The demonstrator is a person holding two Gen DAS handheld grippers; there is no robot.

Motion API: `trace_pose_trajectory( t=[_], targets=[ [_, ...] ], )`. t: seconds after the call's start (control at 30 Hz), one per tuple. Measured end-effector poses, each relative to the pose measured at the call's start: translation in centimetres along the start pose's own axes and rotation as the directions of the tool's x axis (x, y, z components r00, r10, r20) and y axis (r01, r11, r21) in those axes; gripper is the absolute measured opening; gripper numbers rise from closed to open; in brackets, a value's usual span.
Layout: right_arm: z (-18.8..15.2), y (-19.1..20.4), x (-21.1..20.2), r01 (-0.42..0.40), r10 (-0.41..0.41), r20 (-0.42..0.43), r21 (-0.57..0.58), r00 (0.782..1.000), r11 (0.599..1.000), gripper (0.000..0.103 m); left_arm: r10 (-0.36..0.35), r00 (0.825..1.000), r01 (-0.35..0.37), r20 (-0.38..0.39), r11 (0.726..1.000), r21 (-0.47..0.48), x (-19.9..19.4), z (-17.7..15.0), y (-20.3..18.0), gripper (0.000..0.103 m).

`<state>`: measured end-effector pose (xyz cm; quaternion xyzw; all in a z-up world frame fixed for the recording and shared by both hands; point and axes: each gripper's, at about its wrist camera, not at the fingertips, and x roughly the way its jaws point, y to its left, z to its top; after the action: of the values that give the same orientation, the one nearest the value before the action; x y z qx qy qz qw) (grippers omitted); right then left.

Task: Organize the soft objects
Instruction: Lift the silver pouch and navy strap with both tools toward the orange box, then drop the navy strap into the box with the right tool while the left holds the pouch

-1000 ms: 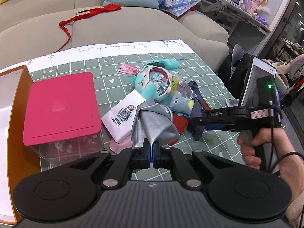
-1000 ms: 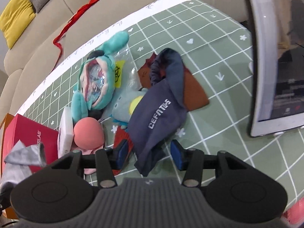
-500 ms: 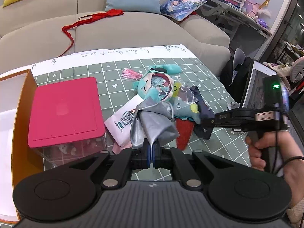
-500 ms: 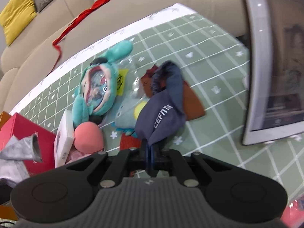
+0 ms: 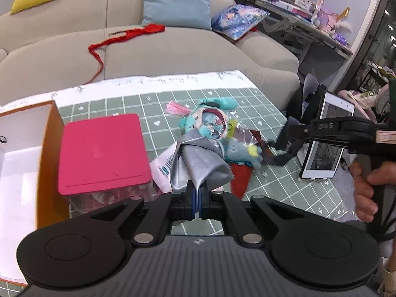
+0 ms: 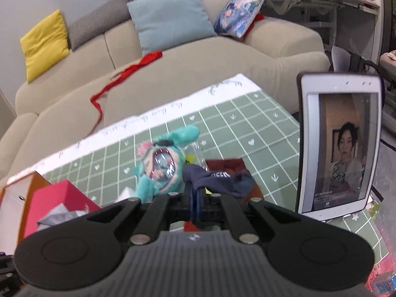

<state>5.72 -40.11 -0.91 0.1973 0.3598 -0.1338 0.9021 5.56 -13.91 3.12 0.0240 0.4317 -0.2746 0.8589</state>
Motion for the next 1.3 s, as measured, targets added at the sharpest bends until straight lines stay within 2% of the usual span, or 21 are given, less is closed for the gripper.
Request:
trace_pose_trajectory(
  t=[0.3, 0.47, 0.6, 0.7, 0.8, 0.9, 1.07, 1.3],
  targets=[
    [1.0, 2.8, -5.1, -0.055, 0.059, 0.086, -0.042, 0.995, 0.998, 0.0, 0.009, 1.0, -0.008, 0.019, 0.999, -0.031, -1.8, 0.1, 1.4, 0.002],
    [1.0, 3.9, -6.3, -0.209, 0.209, 0.031, 0.002, 0.977, 0.978, 0.0, 0.013, 0.999, -0.012, 0.032, 0.998, -0.054, -2.9, 0.0, 2.2, 0.002],
    [0.4, 5.9, -7.8, -0.241, 0.242, 0.027, -0.027, 0.97, 0.97, 0.0, 0.015, 0.999, -0.012, 0.036, 0.997, -0.071, -4.4, -0.5, 2.9, 0.002],
    [0.3, 7.7, -8.9, -0.296, 0.297, 0.019, -0.038, 0.955, 0.954, 0.0, 0.029, 0.998, -0.024, 0.057, 0.996, -0.085, -5.9, -0.6, 3.7, 0.002],
    [0.1, 9.8, -10.0, -0.334, 0.335, 0.009, -0.062, 0.942, 0.94, 0.0, 0.069, 0.994, -0.062, 0.083, 0.995, -0.084, -7.9, -1.1, 4.5, 0.002],
    [-0.3, 12.7, -10.9, -0.392, 0.391, -0.029, -0.09, 0.92, 0.916, 0.0, 0.118, 0.989, -0.11, 0.088, 0.989, -0.096, -9.8, -1.6, 5.7, 0.002],
    [-1.2, 18.1, -12.7, -0.484, 0.48, -0.065, -0.161, 0.875, 0.86, 0.0, 0.151, 0.982, -0.131, 0.111, 0.976, -0.173, -13.3, -2.8, 9.0, 0.003],
    [-2.9, 26.1, -14.1, -0.592, 0.58, -0.128, -0.238, 0.805, 0.77, 0.001, 0.24, 0.964, -0.198, 0.117, 0.937, -0.287, -15.3, -4.3, 14.3, 0.003]
  ],
)
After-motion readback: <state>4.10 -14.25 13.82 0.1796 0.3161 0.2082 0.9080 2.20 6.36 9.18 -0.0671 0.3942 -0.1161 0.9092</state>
